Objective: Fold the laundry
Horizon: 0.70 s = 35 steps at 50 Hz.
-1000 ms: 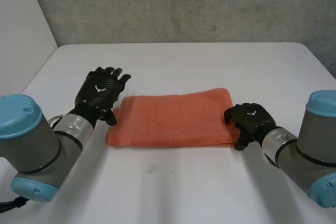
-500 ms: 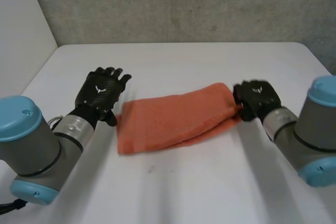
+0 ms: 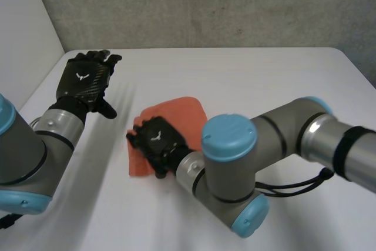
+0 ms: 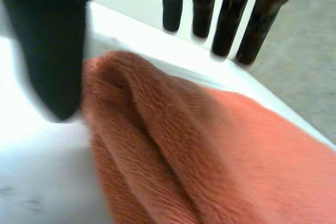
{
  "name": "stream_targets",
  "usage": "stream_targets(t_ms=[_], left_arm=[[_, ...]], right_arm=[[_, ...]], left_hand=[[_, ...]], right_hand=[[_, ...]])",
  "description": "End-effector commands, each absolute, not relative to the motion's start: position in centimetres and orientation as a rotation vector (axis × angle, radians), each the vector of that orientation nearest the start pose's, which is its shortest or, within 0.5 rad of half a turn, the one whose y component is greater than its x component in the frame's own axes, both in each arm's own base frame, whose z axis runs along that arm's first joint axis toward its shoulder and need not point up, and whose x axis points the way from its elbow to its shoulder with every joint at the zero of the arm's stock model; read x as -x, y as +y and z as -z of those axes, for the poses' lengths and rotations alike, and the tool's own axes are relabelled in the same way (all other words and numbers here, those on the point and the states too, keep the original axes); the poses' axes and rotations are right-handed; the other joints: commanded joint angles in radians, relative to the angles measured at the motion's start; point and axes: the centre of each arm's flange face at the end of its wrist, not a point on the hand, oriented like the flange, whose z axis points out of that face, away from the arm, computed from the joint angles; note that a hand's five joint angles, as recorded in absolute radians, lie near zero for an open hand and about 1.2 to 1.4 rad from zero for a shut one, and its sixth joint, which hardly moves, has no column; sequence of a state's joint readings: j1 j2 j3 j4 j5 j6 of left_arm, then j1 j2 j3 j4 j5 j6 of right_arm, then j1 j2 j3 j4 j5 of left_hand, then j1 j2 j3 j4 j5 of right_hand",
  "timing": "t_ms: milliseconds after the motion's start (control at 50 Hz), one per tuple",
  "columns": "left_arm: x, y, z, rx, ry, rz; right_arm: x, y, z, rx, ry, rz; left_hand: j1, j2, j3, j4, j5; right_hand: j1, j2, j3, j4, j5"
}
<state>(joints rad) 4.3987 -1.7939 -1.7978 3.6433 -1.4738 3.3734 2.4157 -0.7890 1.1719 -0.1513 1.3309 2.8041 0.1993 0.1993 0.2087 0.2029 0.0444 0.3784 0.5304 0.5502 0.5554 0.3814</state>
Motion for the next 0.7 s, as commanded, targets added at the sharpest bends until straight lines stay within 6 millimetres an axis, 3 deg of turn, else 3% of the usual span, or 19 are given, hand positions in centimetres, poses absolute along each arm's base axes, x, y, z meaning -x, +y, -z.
stream_targets(t_ms=[20, 100, 220, 340, 500, 620, 700], left_arm=[[26.2, -28.0, -21.2, -0.793, 2.195, 2.382], [29.1, -26.7, -20.4, -0.863, 2.329, 2.377], [31.1, -25.9, -18.0, -0.878, 2.580, 2.236], [30.6, -25.6, -14.9, -0.856, 2.742, 1.977], [27.8, -27.1, -13.8, -0.663, 2.720, 1.844], [27.4, -26.7, -14.3, -0.664, 2.735, 1.806], [27.9, -26.4, -16.7, -0.677, 2.689, 1.909]], right_arm=[[-38.3, -23.7, -18.5, 1.010, 1.853, 1.727], [-37.4, -24.6, -17.9, 0.889, 1.915, 1.665], [-36.3, -25.8, -17.4, 0.742, 1.977, 1.588], [-36.8, -25.9, -15.1, 0.777, 2.028, 1.430], [-37.1, -26.1, -12.7, 0.838, 2.141, 1.272], [-37.1, -26.2, -14.2, 0.858, 2.138, 1.286], [-36.9, -26.5, -18.4, 0.832, 2.052, 1.403]], left_hand=[[-0.018, -0.018, -0.028, -0.022, -0.038], [-0.015, -0.015, -0.025, -0.019, -0.035], [-0.003, -0.003, -0.013, -0.007, -0.023], [0.011, 0.011, 0.002, 0.008, -0.008], [0.008, 0.008, -0.001, 0.005, -0.011], [-0.006, -0.006, -0.016, -0.010, -0.026], [-0.009, -0.009, -0.019, -0.013, -0.029]], right_hand=[[-0.204, -0.356, -0.376, -0.381, -0.381], [-0.204, -0.356, -0.376, -0.381, -0.381], [-0.204, -0.356, -0.376, -0.381, -0.381], [-0.204, -0.356, -0.376, -0.381, -0.381], [-0.204, -0.356, -0.376, -0.381, -0.381], [-0.204, -0.356, -0.376, -0.381, -0.381], [-0.204, -0.356, -0.376, -0.381, -0.381]])
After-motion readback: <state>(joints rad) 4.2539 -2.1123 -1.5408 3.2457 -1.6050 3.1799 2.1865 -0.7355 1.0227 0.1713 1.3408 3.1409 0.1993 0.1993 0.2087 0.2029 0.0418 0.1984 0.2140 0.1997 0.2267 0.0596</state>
